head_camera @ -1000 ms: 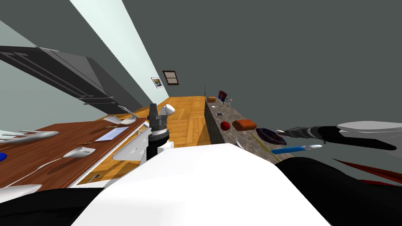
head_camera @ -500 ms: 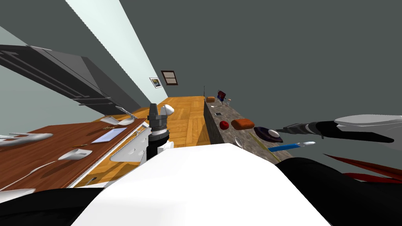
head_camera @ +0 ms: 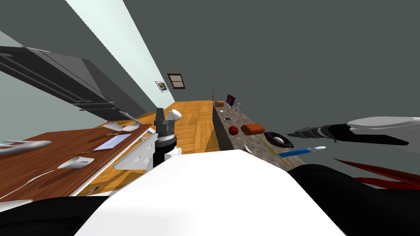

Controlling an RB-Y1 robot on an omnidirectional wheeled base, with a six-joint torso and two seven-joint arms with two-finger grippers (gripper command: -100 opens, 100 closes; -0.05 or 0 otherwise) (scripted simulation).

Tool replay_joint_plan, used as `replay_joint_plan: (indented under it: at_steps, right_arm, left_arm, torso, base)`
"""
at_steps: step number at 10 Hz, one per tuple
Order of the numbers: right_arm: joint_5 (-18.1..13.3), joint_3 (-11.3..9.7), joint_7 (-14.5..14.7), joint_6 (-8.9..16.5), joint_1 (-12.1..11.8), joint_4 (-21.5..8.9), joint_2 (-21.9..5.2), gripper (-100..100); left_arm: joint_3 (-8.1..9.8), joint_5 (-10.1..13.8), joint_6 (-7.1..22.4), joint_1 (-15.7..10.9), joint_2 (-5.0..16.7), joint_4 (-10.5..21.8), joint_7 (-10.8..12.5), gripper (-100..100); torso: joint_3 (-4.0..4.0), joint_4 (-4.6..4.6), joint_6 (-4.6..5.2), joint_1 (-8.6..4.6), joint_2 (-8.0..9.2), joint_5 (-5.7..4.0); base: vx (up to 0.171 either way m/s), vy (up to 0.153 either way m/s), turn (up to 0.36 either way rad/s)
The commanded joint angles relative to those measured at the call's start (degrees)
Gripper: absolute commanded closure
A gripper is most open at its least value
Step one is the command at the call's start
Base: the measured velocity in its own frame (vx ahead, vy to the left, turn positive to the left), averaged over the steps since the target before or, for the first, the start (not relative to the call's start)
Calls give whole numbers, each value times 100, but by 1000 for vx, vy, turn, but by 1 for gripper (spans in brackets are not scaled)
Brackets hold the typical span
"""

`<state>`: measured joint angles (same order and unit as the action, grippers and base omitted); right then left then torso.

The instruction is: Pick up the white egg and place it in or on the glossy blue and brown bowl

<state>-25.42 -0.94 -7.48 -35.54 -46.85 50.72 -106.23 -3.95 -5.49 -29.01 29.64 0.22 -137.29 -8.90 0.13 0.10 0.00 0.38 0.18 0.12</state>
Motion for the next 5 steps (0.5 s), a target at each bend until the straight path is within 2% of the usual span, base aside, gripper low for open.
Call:
replay_joint_plan:
  at_steps: [1,5]
  right_arm:
    - [0,0,0,0,0,0,0,0]
    - [0,0,0,0,0,0,0,0]
  left_arm:
    - [0,0,0,0,0,0,0,0]
    - [0,0,0,0,0,0,0,0]
  torso:
    - [0,0,0,0,0,0]
    - [0,0,0,0,-1,0]
  base:
    - [0,0,0]
    - [0,0,0]
